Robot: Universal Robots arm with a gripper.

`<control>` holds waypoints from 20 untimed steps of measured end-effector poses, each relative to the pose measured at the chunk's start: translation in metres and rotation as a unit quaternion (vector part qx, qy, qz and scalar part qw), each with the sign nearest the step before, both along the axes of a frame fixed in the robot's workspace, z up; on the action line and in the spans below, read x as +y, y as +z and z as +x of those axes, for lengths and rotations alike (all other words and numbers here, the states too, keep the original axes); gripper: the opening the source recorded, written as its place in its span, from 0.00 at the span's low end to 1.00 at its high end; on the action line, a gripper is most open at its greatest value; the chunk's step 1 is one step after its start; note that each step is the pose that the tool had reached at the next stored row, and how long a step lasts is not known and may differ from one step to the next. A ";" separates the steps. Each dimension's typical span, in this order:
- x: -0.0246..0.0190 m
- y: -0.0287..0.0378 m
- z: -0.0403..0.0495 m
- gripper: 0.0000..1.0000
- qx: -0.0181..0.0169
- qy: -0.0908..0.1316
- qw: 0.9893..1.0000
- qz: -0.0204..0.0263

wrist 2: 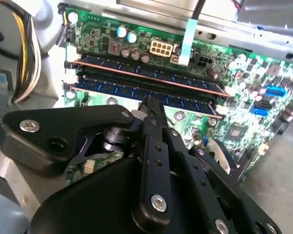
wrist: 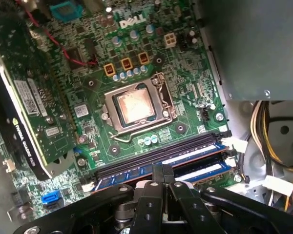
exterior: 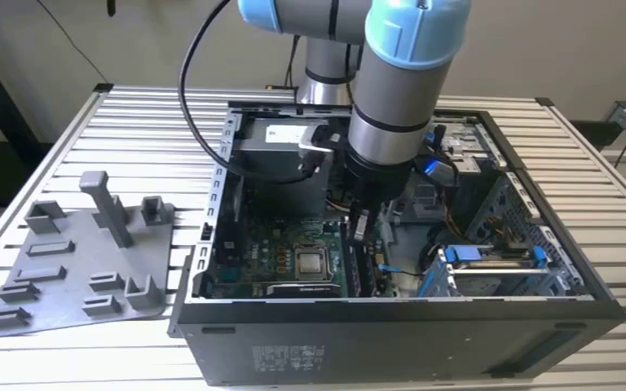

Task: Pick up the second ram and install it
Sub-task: 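Press down the second ram until it locks into place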

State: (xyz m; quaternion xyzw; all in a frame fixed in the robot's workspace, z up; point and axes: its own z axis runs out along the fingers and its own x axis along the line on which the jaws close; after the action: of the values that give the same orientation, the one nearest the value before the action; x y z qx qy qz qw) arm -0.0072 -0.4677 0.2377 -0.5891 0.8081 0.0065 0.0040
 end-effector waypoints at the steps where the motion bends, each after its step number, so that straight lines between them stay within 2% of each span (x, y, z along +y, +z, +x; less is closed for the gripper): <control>1: 0.0000 -0.0002 0.0000 0.11 0.000 0.009 1.000 0.000; 4: 0.0000 -0.0007 0.0000 0.11 0.000 0.036 0.999 0.000; 6: 0.0000 -0.0010 0.0000 0.11 -0.001 0.055 0.999 0.000; 8: 0.0000 -0.0013 0.0001 0.11 -0.001 0.073 0.997 0.000; 12: 0.0000 -0.0021 -0.0001 0.11 -0.001 0.108 0.994 0.000; 13: 0.0000 -0.0023 -0.0002 0.11 -0.001 0.113 0.994 0.000; 18: 0.0001 -0.0028 -0.0002 0.11 -0.001 0.114 0.994 0.000; 20: 0.0001 -0.0062 -0.0002 0.11 -0.001 0.114 0.994 0.000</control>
State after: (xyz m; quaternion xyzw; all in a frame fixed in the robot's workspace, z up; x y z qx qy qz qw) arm -0.0075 -0.4677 0.2315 -0.6772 0.7358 0.0062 0.0044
